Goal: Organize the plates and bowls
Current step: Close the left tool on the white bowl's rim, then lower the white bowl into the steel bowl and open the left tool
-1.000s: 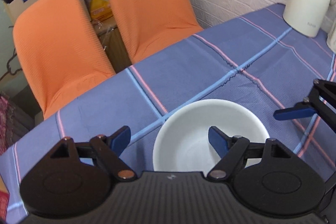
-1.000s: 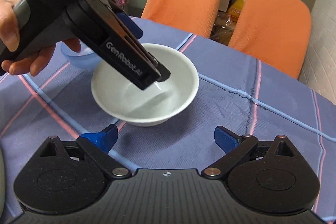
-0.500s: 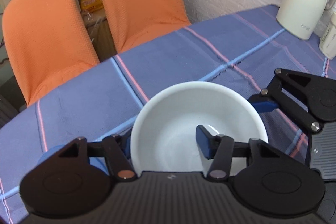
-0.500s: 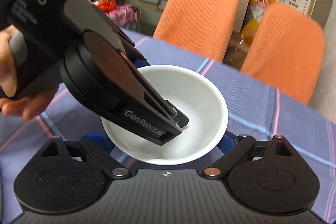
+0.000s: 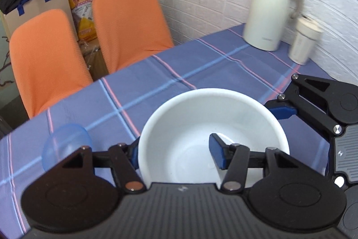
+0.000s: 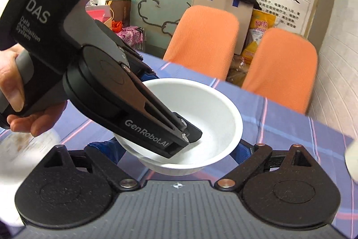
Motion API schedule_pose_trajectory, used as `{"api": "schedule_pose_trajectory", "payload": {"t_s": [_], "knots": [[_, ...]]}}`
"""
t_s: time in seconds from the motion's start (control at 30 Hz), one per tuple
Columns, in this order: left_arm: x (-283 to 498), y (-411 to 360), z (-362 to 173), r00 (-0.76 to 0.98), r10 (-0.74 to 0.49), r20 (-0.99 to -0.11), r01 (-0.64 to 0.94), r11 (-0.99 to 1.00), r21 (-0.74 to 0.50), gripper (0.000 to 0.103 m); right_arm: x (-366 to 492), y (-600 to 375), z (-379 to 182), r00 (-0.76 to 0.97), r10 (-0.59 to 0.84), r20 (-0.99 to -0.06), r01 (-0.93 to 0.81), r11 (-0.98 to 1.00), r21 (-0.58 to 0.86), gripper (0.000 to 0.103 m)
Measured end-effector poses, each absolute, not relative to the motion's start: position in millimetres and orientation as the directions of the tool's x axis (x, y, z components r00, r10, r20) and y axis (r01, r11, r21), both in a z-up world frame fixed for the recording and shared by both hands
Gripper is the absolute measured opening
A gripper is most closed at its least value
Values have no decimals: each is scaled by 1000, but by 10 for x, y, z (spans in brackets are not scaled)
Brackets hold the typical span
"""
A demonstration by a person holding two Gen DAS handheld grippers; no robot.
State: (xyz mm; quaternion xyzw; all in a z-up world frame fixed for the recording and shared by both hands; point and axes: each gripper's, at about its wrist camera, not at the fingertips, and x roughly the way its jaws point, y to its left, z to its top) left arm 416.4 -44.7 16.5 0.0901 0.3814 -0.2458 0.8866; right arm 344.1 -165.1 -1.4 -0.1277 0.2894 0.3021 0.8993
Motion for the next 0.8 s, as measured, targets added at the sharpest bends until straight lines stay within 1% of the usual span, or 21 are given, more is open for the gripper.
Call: {"api": "schedule_pose_trajectory", "payload": {"t_s": [0.17,0.37,0.43,0.5,0.57,0.63,0.8], "knots": [[3587,-676,45,560,-389,-732,553,833,-20,57,2909,-1829,-76,644,443,-624,-594,803,-43,83],[3169,-825,-214,529,-398,-750,579,815,-25,59,2661,-1952,-217,619,433,-655,-580,815,-9,83],[3126,-842,-285,523,-394,-756,575,818,-29,63,2655,-1955,-249,615,429,-662,-582,813,-14,82],[3118,-860,-345,526,-381,-760,569,822,-18,66,2644,-1949,-284,616,413,-671,-585,810,-38,82],[3108,-860,-376,528,-374,-763,565,825,-14,71,2622,-1997,-282,618,413,-669,-578,816,-30,83],[3097,-845,-368,529,-364,-767,560,829,-7,72,2562,-2070,-270,620,401,-675,-567,823,-32,83],[3097,-708,-323,481,-396,-782,555,828,-78,78,2314,-2295,-286,603,395,-693,-547,837,1,83]]}}
